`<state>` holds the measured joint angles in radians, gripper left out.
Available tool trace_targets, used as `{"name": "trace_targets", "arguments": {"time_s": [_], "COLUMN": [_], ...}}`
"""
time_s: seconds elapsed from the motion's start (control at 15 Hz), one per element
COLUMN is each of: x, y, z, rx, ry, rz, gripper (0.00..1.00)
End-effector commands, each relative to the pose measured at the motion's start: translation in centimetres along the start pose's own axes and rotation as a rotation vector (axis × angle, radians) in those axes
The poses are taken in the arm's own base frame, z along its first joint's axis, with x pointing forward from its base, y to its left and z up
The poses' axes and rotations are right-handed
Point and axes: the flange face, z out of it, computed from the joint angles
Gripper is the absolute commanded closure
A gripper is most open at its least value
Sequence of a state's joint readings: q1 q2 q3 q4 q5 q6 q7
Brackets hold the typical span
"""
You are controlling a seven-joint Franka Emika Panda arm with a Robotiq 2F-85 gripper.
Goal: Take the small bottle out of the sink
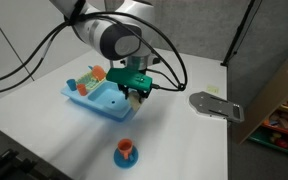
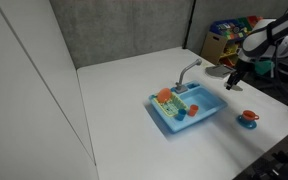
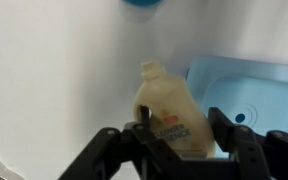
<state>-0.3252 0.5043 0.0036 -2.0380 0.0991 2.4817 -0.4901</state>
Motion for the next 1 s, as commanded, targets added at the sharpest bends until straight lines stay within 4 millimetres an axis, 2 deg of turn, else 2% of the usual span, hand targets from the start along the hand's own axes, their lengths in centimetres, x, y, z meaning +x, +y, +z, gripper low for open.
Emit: {"name": "trace_targets", "arguments": {"time_s": [0.0, 0.33, 0.6, 0.93], "x": [-0.3, -1.5, -2.1, -2.5], "y": [1.1, 4.2, 6.5, 7.3], "z": [-0.2, 0.4, 2.9, 6.8], "rx": [-0.032, -0.074, -0.103, -0.097], "ry": [0.016, 0.025, -0.001, -0.036], "rz": [0.059, 0.18, 0.275, 0.33], "gripper": [0.64, 0.64, 0.64, 0.64]}}
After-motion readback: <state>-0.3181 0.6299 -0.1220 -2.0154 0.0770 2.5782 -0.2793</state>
